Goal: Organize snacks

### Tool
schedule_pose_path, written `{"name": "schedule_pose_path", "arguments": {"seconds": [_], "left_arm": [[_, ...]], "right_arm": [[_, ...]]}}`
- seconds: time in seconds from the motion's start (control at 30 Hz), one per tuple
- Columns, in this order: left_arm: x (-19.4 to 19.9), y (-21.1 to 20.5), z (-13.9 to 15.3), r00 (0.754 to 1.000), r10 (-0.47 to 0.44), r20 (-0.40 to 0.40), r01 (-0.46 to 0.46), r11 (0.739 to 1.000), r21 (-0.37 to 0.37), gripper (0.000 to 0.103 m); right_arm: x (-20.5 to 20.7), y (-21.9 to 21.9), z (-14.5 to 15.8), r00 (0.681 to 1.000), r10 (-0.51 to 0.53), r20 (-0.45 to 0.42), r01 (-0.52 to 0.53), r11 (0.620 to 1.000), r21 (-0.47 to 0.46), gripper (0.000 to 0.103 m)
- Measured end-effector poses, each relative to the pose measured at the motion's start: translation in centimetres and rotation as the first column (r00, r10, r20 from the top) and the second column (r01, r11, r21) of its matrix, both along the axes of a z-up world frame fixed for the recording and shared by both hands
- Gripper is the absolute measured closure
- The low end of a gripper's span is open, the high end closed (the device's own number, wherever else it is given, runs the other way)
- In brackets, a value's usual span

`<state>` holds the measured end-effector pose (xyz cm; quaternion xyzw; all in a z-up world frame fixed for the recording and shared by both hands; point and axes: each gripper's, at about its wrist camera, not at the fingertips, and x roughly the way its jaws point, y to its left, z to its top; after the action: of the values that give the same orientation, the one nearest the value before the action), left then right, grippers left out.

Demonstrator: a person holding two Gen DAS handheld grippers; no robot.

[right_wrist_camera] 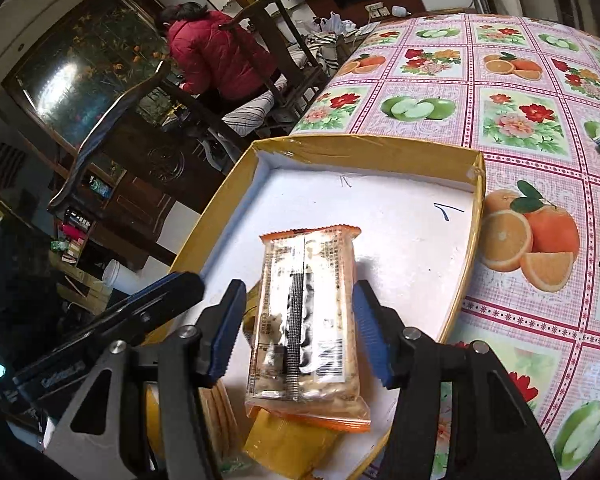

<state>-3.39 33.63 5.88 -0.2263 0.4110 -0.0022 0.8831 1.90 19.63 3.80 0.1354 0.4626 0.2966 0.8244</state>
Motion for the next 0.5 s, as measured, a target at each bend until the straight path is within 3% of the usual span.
{"name": "schedule_pose_path", "arguments": {"seconds": [0.07, 0.13, 0.2, 0.3, 0.4, 0.5], "left_arm": [[-1.3, -0.2, 0.5, 1.000, 0.011, 0.022, -0.011, 1.000, 0.000, 0.034], [-2.5, -1.2, 1.1, 0.999, 0.029, 0.044, -0.031, 0.998, 0.050, 0.031], [-3.9, -2.6, 1.8, 0.996, 0.037, 0.075, -0.045, 0.994, 0.104, 0.025], [-6.4, -5.3, 3.0, 0.989, 0.030, 0.144, -0.055, 0.983, 0.173, 0.025], [-9.1, -8.0, 4.3, 0.974, 0.062, 0.219, -0.122, 0.954, 0.273, 0.025], [-12.1, -10.1, 5.5, 0.948, 0.104, 0.302, -0.217, 0.904, 0.368, 0.025]], "right_arm": [[-0.2, -0.2, 0.0, 1.000, 0.001, -0.002, -0.001, 1.000, 0.018, 0.044], [-0.9, -0.9, 0.6, 1.000, -0.005, 0.021, 0.005, 1.000, 0.009, 0.044], [-2.2, -1.8, 1.4, 0.998, -0.002, 0.067, 0.004, 1.000, -0.026, 0.043], [-5.0, -3.8, 2.7, 0.987, -0.004, 0.162, 0.022, 0.994, -0.105, 0.039], [-8.2, -6.2, 3.0, 0.972, -0.003, 0.237, 0.046, 0.983, -0.177, 0.035], [-10.9, -8.4, 2.6, 0.963, 0.001, 0.268, 0.058, 0.976, -0.211, 0.035]]}}
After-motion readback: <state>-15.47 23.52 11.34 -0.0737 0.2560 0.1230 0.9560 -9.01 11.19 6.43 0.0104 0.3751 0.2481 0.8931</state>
